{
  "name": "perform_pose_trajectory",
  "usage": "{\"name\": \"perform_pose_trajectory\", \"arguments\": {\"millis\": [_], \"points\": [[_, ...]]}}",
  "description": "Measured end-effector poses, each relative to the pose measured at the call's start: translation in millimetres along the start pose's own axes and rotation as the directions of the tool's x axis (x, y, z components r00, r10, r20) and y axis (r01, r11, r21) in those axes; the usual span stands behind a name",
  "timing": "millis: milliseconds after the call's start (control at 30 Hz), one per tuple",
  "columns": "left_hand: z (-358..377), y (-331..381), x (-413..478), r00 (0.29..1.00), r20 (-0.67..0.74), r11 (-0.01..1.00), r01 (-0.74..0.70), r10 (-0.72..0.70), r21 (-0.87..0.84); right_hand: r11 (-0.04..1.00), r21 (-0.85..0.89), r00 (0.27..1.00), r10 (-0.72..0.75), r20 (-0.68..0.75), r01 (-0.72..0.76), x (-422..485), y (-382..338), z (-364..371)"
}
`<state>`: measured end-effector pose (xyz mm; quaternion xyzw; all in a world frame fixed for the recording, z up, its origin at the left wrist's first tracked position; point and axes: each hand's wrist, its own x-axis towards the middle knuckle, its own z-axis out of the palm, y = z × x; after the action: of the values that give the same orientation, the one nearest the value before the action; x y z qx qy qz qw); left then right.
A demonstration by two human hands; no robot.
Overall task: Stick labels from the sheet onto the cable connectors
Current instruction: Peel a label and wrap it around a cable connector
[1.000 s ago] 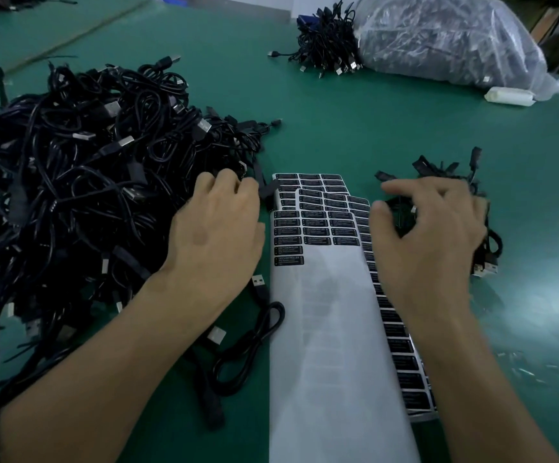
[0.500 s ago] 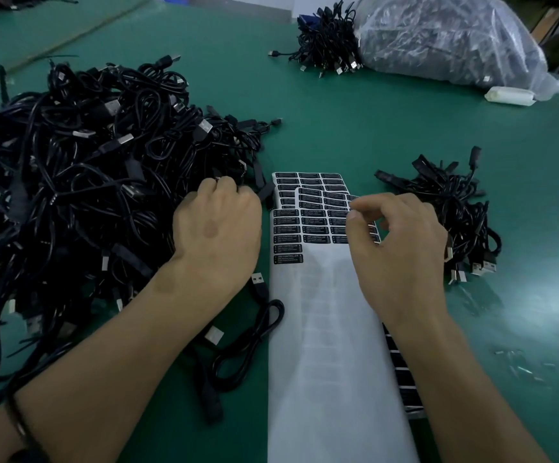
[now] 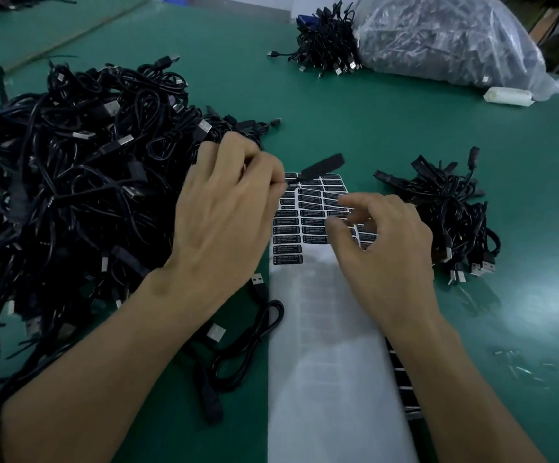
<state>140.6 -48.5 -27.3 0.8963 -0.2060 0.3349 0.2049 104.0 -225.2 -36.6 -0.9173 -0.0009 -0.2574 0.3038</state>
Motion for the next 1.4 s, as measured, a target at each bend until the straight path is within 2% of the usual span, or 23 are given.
{"name": "perform_pose_trajectory", "arguments": {"millis": [100,200,333,467,600,733,867,933,1000,1100,1233,1300,1400], "points": [[-1,4,1,0.988,-0.057,0.988,-0.148,0.145,-0.051,0.982,0.181,0.996,0.041,0.080,-0.055,0,-3,0],[-1,5,0,0.968,-0.039,0.959,-0.249,0.246,-0.133,0.901,0.429,0.988,0.000,0.157,-0.068,0,-4,1],[-2,6,0,0.979,0.033,0.929,-0.178,0.199,-0.323,0.780,0.625,0.989,-0.055,0.137,-0.043,0,-8,3],[-4,5,0,0.986,0.128,0.934,-0.053,0.104,-0.352,0.707,0.697,0.993,0.063,0.100,-0.116,4,-8,1],[-3,2,-1,0.960,0.279,0.964,0.056,0.020,-0.262,0.576,0.781,0.957,0.275,0.093,-0.241,9,-4,-4],[0,-3,1,0.949,0.314,0.997,0.011,0.015,-0.081,0.334,0.905,0.910,0.396,0.120,-0.264,14,-2,-13],[2,-11,-2,0.968,0.240,0.980,0.024,-0.072,0.197,0.100,0.961,0.885,0.425,0.191,-0.256,16,-1,-20],[4,-14,-6,0.956,0.272,0.950,0.018,-0.107,0.310,0.035,0.963,0.879,0.420,0.228,-0.267,16,-2,-20],[7,-14,-7,0.950,0.294,0.943,-0.004,-0.100,0.333,-0.015,0.960,0.877,0.402,0.263,-0.281,17,-4,-20],[5,-10,-3,0.956,0.279,0.978,0.036,-0.094,0.208,-0.054,0.946,0.878,0.358,0.318,-0.321,17,-5,-21],[3,-12,3,0.956,0.287,0.998,0.067,-0.059,-0.018,-0.004,0.914,0.876,0.284,0.390,-0.405,14,-8,-17],[6,-13,2,0.953,0.301,0.992,0.062,-0.027,-0.106,-0.015,0.906,0.875,0.253,0.412,-0.423,14,-9,-16],[5,-6,1,0.991,0.129,0.909,0.093,-0.043,-0.406,-0.039,0.901,0.877,0.211,0.431,-0.433,13,-9,-14]]}}
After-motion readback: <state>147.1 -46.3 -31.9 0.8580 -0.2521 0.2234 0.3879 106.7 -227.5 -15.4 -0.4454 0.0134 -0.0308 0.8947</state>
